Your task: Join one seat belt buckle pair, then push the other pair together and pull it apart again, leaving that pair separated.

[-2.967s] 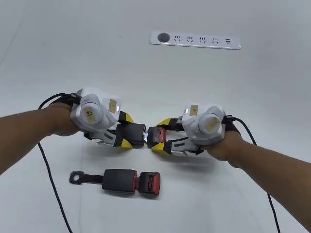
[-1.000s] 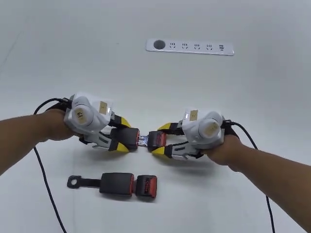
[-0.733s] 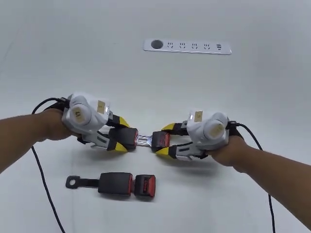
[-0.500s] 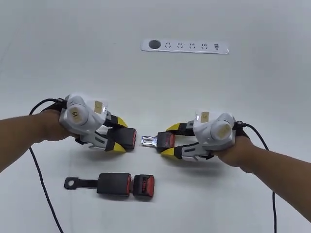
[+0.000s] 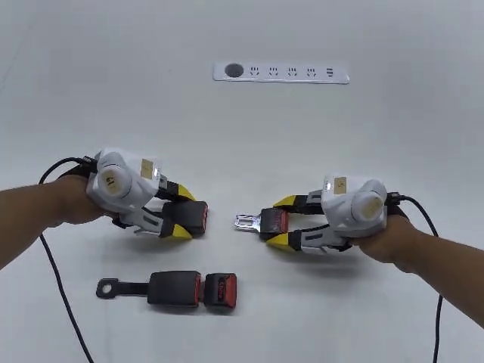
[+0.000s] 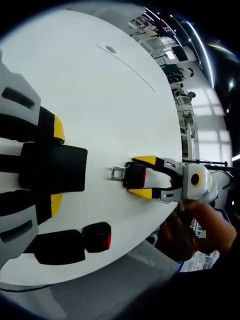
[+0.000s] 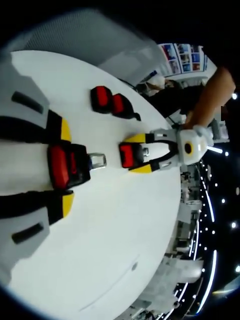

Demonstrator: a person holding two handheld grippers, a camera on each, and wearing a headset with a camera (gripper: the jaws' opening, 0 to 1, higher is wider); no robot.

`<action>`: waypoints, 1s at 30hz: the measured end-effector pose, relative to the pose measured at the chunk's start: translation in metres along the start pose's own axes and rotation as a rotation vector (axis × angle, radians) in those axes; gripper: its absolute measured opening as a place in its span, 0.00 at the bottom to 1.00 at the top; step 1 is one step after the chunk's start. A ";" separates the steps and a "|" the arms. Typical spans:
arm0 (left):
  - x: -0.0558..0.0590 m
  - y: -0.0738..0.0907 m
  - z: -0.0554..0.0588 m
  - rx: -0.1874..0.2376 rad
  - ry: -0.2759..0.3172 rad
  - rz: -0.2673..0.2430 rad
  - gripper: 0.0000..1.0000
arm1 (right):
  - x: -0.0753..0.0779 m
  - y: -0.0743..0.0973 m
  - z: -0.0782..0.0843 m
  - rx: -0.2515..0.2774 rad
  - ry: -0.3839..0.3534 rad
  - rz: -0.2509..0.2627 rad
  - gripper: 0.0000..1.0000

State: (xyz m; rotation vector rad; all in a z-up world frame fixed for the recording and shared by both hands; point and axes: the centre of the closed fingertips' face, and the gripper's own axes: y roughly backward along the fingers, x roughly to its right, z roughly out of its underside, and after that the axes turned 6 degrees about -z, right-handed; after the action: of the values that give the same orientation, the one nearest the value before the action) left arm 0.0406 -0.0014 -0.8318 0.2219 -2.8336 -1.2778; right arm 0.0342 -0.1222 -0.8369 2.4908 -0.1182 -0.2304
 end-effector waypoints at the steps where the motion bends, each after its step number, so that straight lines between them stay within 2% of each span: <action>1: 0.000 0.000 0.000 0.000 0.000 0.000 0.37 | 0.000 0.001 0.001 0.000 -0.002 0.002 0.36; 22: 0.001 0.000 0.001 -0.005 0.005 -0.002 0.37 | 0.004 0.040 0.030 -0.014 -0.036 0.048 0.36; 30: 0.001 0.000 0.000 -0.005 0.007 -0.002 0.38 | 0.004 0.046 0.035 -0.033 -0.038 0.059 0.37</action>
State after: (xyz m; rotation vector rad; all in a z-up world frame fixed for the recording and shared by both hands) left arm 0.0396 -0.0014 -0.8323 0.2284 -2.8244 -1.2821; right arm 0.0301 -0.1799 -0.8370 2.4470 -0.2015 -0.2524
